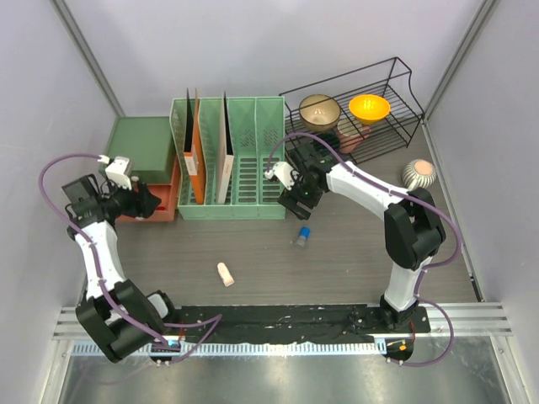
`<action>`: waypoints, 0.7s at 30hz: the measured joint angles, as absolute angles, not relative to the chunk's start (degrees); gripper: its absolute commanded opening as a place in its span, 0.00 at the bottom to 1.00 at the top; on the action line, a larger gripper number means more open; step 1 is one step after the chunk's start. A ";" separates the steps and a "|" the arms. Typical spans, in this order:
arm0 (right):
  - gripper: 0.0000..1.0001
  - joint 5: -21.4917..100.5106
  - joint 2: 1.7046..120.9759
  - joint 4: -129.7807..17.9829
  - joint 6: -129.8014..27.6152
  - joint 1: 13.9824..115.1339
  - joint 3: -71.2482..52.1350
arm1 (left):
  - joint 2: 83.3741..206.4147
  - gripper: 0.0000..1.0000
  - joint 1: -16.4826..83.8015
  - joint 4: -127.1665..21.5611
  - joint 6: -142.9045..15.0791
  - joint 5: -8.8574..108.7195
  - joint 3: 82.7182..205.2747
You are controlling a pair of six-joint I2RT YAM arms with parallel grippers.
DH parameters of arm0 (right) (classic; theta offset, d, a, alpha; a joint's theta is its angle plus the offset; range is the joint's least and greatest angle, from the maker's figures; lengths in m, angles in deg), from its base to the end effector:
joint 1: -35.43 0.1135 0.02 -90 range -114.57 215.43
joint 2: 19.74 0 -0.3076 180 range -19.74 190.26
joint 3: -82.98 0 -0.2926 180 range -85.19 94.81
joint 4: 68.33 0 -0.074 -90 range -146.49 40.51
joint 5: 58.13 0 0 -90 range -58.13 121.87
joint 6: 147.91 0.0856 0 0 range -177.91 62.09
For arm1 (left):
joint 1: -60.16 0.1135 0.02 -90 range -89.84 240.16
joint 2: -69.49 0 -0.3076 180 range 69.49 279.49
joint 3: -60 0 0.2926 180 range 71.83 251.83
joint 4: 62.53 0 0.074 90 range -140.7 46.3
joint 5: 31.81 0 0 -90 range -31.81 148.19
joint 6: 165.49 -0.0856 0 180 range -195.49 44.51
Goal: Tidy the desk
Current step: Place the stationery in the drawer.
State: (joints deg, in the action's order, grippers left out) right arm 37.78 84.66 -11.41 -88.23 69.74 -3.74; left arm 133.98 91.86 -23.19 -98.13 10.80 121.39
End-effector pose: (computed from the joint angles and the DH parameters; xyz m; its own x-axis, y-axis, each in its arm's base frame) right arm 0.3610 0.2571 0.2074 -0.3622 -0.8551 -0.3710 -0.8982 0.4266 -0.1064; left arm 0.2688 0.0920 0.2862 -0.4890 0.0043 -0.8723 0.3192 0.9315 -0.1743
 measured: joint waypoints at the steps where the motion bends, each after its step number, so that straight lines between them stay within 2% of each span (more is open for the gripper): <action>1: 0.79 37.78 84.77 -11.39 -88.26 69.74 -3.74 | 133.87 0.70 91.80 -22.84 -97.91 10.45 121.54; 6: 0.79 37.65 85.14 -11.41 -88.23 69.69 -3.74 | 131.27 0.74 89.13 -19.43 -96.92 8.68 124.16; 12: 0.79 37.47 85.16 -10.37 -88.47 69.69 -3.41 | 124.36 0.90 82.57 -13.86 -97.62 8.50 127.25; 17: 0.80 37.47 84.86 -7.74 -90.68 69.85 -2.82 | 120.51 0.92 78.11 -8.64 -99.24 8.72 127.97; 20: 0.99 37.69 83.26 -6.58 -92.28 70.57 -3.92 | 119.86 0.94 76.26 -5.79 -100.46 9.07 128.08; 21: 1.00 37.96 82.58 -6.02 -92.93 70.92 -4.22 | 119.95 0.95 75.88 -4.85 -101.03 9.20 128.08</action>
State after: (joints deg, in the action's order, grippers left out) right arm 37.96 82.58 -6.02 -92.93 70.92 -4.22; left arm 119.95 75.88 -4.85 -101.03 9.20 128.08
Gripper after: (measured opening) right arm 0.883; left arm 0.932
